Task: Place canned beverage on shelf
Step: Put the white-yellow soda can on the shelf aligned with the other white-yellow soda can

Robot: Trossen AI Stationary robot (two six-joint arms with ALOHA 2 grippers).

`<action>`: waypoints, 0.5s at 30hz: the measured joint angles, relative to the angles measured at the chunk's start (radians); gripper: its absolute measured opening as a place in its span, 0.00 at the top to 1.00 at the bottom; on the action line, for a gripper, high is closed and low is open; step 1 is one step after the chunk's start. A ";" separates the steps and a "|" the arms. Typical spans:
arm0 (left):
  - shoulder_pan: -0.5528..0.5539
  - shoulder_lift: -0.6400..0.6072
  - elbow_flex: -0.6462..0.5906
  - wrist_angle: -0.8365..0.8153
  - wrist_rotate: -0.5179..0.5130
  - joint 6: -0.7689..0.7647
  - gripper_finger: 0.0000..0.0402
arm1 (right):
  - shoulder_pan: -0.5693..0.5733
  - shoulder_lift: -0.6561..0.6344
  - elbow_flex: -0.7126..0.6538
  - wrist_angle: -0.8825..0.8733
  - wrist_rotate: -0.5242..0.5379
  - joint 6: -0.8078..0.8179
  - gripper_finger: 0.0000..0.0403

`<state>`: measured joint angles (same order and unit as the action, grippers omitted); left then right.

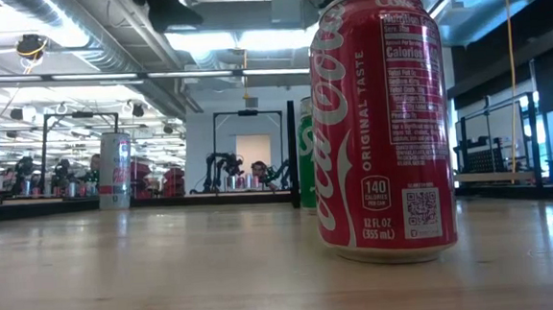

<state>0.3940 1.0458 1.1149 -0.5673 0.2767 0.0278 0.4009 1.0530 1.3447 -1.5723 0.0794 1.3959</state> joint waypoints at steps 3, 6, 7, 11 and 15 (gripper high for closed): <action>-0.009 0.000 0.000 0.021 -0.015 0.000 0.32 | 0.050 -0.003 0.000 0.000 -0.002 0.105 0.81; -0.020 0.000 0.000 0.034 -0.027 -0.002 0.32 | 0.096 -0.003 -0.007 0.004 -0.023 0.174 0.81; -0.024 0.000 0.000 0.033 -0.029 -0.009 0.32 | 0.110 -0.006 -0.019 0.004 -0.044 0.196 0.81; -0.043 0.000 0.000 0.032 -0.031 -0.034 0.32 | 0.168 -0.042 -0.127 0.003 -0.150 0.297 0.81; -0.065 0.000 0.000 0.033 -0.034 -0.036 0.32 | 0.215 -0.132 -0.266 -0.002 -0.178 0.411 0.81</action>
<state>0.3294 1.0462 1.1149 -0.5342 0.2423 -0.0086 0.6157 0.9209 1.0788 -1.5742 -0.0989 1.8072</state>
